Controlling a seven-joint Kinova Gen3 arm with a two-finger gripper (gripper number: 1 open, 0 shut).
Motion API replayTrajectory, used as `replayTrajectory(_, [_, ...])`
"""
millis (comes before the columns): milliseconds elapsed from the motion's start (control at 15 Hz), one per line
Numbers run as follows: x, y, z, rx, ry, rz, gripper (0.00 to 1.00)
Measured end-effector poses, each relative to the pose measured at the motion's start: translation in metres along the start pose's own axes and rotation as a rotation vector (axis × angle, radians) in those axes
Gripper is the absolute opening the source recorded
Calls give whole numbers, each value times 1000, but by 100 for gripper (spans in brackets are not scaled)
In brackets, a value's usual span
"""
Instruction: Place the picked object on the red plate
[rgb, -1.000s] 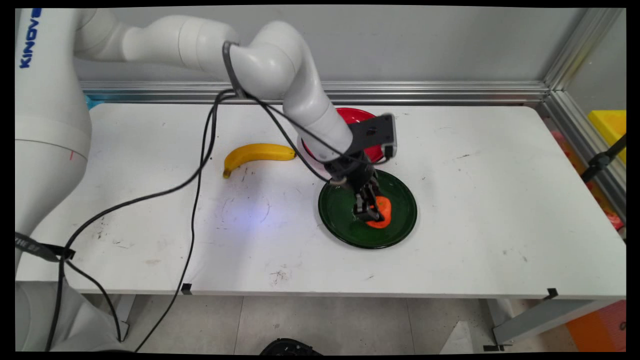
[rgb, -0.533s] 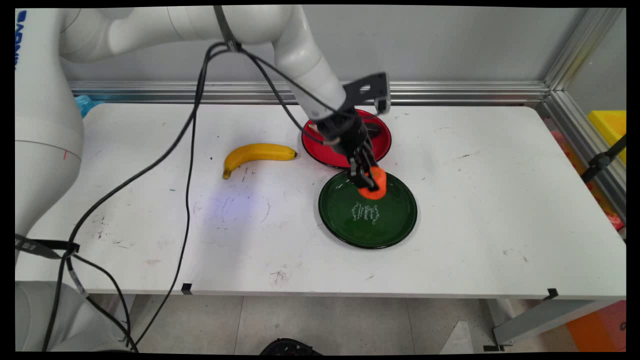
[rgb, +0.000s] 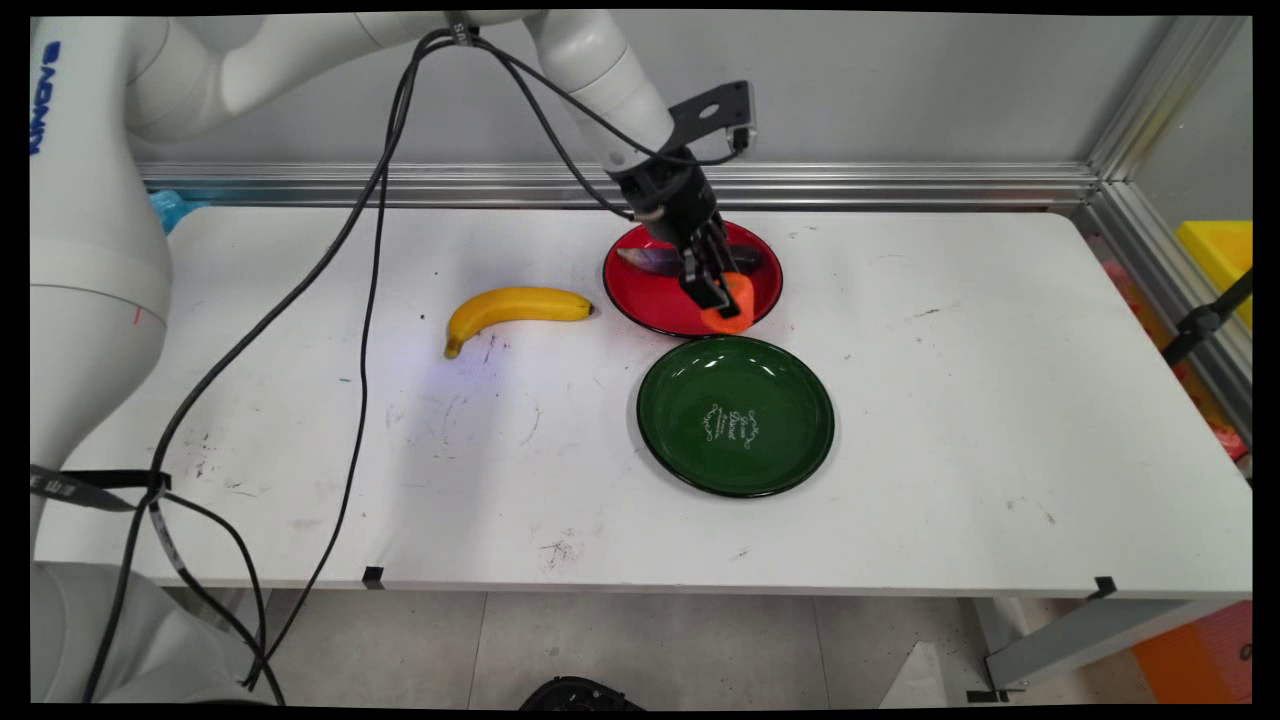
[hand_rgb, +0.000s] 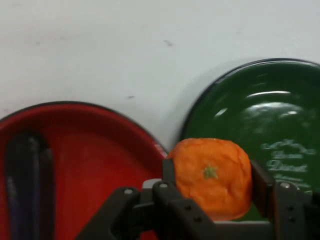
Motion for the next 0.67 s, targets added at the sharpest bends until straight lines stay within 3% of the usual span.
replayTrajectory(667, [-23,-43,22,17,0,-9,0])
